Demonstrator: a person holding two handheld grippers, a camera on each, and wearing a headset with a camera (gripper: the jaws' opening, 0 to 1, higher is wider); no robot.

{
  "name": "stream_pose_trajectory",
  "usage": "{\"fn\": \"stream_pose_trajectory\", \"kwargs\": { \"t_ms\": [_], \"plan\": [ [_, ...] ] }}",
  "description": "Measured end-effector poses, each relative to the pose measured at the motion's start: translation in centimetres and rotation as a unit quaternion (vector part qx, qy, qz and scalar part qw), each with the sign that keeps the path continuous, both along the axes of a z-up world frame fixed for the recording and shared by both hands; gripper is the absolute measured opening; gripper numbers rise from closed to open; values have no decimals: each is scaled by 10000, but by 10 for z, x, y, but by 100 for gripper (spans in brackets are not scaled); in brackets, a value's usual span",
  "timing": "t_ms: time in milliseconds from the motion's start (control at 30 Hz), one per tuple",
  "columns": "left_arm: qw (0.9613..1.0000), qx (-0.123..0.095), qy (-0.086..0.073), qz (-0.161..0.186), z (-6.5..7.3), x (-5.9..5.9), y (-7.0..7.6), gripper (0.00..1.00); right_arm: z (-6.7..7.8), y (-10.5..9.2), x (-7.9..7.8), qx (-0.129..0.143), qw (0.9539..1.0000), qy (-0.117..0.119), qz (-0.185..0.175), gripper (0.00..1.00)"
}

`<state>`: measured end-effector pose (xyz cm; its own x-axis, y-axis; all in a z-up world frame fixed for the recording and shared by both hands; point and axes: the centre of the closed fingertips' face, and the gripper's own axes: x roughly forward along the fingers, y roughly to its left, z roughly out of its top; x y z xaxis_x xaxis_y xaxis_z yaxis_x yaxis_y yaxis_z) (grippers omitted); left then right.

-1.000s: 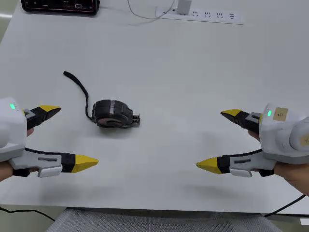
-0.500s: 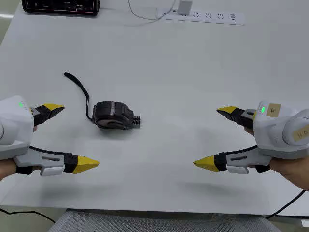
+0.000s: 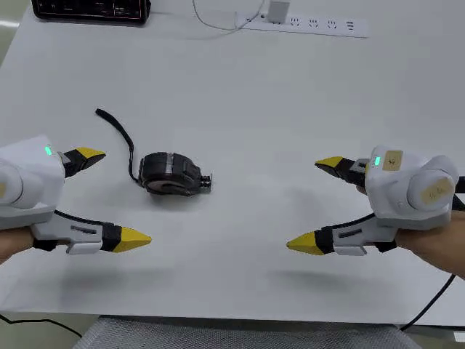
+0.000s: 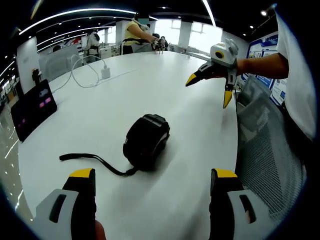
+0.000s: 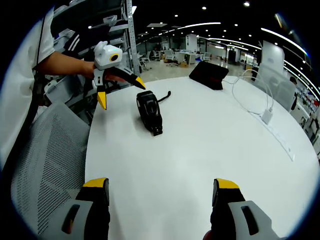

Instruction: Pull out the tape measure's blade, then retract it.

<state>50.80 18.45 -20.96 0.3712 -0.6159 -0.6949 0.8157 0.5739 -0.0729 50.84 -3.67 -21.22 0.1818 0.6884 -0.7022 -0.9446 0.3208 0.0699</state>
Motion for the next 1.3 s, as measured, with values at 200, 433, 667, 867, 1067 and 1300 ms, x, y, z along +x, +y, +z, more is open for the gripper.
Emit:
{"fn": "stream_pose_trajectory", "kwargs": {
  "t_ms": [200,433,667,867,1067,1300],
  "plan": [
    [9999,23,-2,-100,-2,6,-2,90,-1,2,5,-27,10000,-5,96,84],
    [9996,110,13,-264,-6,9,-6,87,-4,7,7,-29,9998,32,174,84],
    [9989,269,62,-372,-13,17,-6,83,-7,15,8,-15,9996,65,269,83],
    [9982,334,108,-493,-16,21,-9,80,-9,20,11,-9,9994,70,330,83],
    [9973,376,163,-608,-19,25,-11,77,-11,23,13,-18,9992,82,382,83],
    [9951,477,230,-837,-22,28,-15,70,-12,26,14,11,9991,93,414,82]
  ]
}}
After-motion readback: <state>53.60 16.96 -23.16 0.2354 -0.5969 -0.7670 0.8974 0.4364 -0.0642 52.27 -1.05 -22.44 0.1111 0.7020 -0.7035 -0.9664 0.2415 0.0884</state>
